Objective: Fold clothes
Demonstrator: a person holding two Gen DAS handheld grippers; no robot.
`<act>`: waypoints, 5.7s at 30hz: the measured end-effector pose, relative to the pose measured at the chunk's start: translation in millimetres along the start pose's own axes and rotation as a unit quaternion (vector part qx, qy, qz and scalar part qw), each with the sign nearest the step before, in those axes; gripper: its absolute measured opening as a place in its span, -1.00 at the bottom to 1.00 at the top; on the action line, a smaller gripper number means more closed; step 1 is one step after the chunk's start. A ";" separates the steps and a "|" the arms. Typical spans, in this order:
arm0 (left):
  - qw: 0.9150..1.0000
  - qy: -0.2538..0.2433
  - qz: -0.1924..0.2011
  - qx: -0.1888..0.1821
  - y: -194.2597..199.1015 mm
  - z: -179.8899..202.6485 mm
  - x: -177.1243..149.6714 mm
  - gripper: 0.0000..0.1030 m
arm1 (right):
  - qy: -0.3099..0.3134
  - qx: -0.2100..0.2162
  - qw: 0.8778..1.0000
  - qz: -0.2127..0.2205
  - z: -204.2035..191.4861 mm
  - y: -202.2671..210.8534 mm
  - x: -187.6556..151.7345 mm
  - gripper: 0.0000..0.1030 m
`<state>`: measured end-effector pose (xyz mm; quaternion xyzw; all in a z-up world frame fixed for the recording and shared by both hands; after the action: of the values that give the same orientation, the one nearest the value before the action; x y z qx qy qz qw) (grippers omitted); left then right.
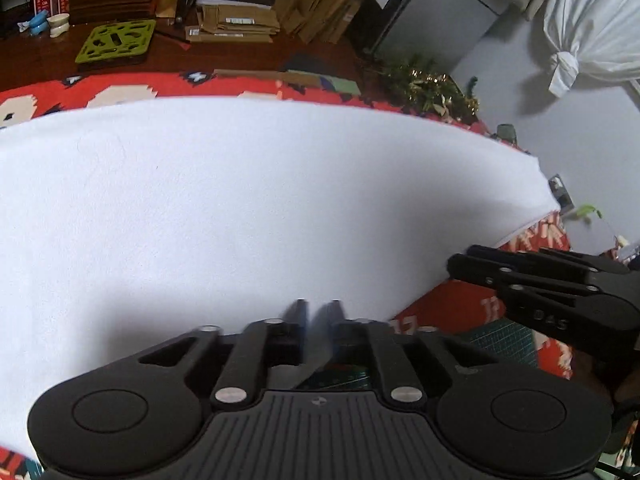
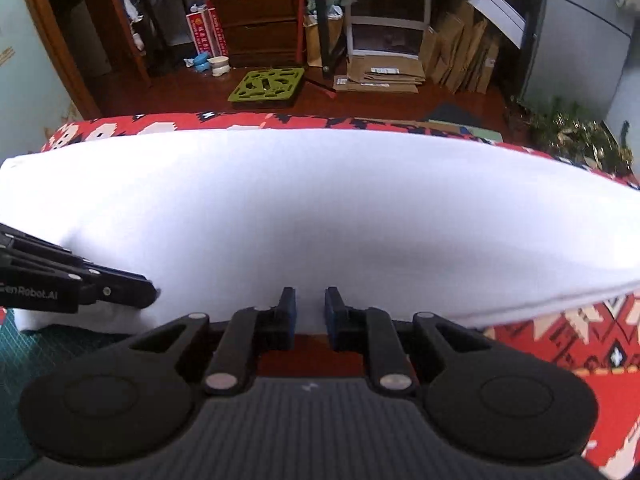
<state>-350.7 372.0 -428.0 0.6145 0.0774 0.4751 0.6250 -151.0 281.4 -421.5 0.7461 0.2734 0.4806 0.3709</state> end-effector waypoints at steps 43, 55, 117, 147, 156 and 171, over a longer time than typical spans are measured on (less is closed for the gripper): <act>0.999 -0.042 0.003 -0.015 -42.0 121.8 76.6 -0.09 | -0.239 -0.173 0.948 0.124 317.1 44.3 77.7 -0.71; 0.999 0.003 0.045 -0.004 -4.4 91.8 77.4 -0.12 | -0.151 -0.139 0.962 0.177 240.1 96.2 110.0 -0.83; 0.992 0.095 0.051 -0.066 -86.9 -19.2 120.0 -0.68 | -0.120 -0.068 0.984 0.109 64.0 33.3 102.6 -0.85; 0.995 -0.004 0.081 -0.059 -100.5 6.7 120.9 -0.94 | -0.082 -0.053 0.992 0.081 68.7 -55.9 134.0 -0.79; 0.994 -0.001 0.087 -0.061 -84.4 -7.7 107.7 -0.95 | -0.085 -0.052 0.990 0.097 99.2 -66.3 146.9 -0.96; 0.995 -0.010 0.065 -0.080 -65.3 0.2 68.1 -0.92 | -0.104 -0.067 0.990 0.069 114.1 -6.1 68.6 -0.82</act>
<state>-281.4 432.4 -449.8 0.5710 -0.0077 0.5130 0.6409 -19.6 304.2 -421.1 0.7827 0.1484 0.4423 0.4120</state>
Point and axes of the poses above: each gripper's, at about its wrist camera, not at the fingertips, and y roughly against the way its jaws point, z to its right, x to its top, the point moved 2 cm from there along -y, roughly the way its jaws point, and after that the axes turned 15 degrees about -y, right-handed, at the moved point
